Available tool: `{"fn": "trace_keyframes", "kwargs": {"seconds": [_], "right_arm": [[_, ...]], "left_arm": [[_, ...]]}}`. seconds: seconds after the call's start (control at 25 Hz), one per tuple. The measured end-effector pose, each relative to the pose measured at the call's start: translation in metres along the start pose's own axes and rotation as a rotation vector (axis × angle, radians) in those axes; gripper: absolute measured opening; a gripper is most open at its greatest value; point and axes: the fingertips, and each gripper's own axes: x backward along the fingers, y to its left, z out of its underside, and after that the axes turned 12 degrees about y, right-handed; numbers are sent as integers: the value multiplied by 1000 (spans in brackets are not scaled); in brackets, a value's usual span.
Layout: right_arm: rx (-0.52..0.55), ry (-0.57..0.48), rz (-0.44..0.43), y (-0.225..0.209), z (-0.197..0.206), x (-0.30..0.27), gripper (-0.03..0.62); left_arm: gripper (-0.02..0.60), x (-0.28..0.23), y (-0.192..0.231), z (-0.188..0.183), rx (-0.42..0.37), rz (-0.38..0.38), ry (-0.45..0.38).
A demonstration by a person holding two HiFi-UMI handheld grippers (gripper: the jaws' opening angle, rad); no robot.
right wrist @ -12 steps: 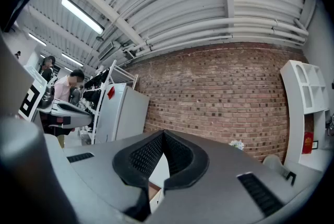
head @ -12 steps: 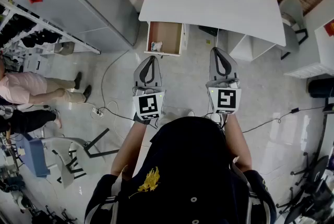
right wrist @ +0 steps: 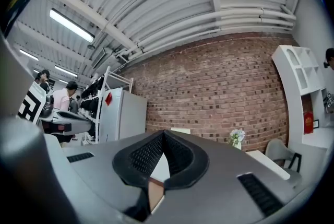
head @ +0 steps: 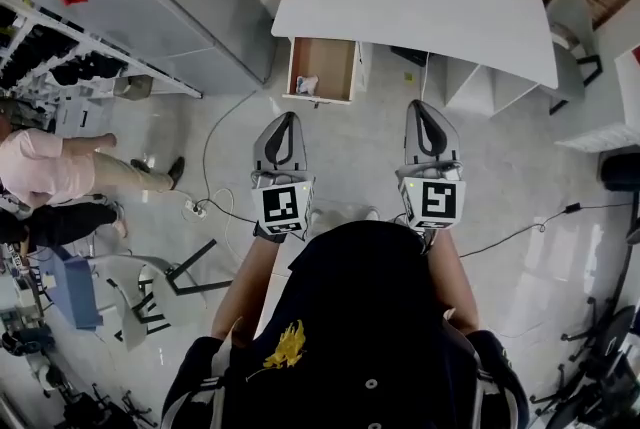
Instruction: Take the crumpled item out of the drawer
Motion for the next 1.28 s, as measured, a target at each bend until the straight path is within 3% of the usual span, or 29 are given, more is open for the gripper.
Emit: {"fn": "trace_keyframes", "kwargs": {"seconds": [0.4, 0.76, 0.88, 1.0, 1.08, 1.28], "right_arm": [[-61, 61, -63, 8, 26, 0, 26], [-36, 142, -62, 17, 47, -25, 27], [-22, 165, -33, 3, 47, -36, 28], [-28, 176, -29, -3, 45, -52, 27], [-19, 179, -24, -4, 43, -69, 28], [-28, 189, 9, -11, 36, -122, 26]], "left_arm": [[20, 4, -18, -3, -49, 16, 57], [32, -19, 7, 6, 2, -2, 45], [251, -40, 16, 0, 25, 4, 13], [364, -64, 30, -8, 35, 8, -12], [401, -83, 42, -7, 42, 11, -7], [402, -138, 71, 8, 38, 42, 30]]}}
